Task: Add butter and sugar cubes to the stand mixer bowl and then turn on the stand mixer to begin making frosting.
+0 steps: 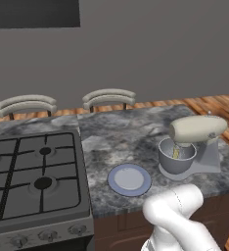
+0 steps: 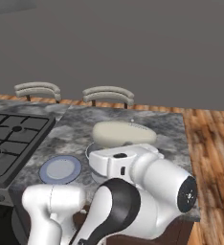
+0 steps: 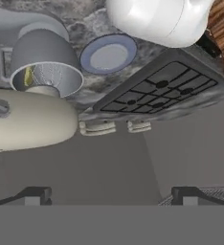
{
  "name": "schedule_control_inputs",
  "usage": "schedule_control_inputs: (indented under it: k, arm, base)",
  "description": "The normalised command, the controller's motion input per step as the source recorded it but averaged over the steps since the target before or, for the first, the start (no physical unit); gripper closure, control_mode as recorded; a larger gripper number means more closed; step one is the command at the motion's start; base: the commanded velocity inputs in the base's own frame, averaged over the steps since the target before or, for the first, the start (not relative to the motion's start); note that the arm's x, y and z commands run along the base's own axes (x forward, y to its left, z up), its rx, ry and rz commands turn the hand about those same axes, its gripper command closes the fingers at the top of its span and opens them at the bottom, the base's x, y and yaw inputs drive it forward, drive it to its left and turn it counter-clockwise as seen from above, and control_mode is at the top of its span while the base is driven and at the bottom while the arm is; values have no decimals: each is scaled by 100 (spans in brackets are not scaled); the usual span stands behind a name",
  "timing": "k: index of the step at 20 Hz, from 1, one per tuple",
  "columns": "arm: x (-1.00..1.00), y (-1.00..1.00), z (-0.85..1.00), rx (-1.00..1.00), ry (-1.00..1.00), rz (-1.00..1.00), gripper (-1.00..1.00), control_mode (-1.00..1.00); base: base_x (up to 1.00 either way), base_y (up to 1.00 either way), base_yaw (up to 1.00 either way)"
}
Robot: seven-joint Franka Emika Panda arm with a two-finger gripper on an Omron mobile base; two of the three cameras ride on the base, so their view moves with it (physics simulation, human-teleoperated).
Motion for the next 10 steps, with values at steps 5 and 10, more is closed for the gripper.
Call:
schedule_control_inputs:
  k: [5, 10]
  arm:
    - [0, 52, -75, -18, -41, -23, -100, -100]
    - [0, 43, -75, -24, -37, -17, -100, -100]
  base:
    - [0, 0, 0]
    - [0, 0, 0]
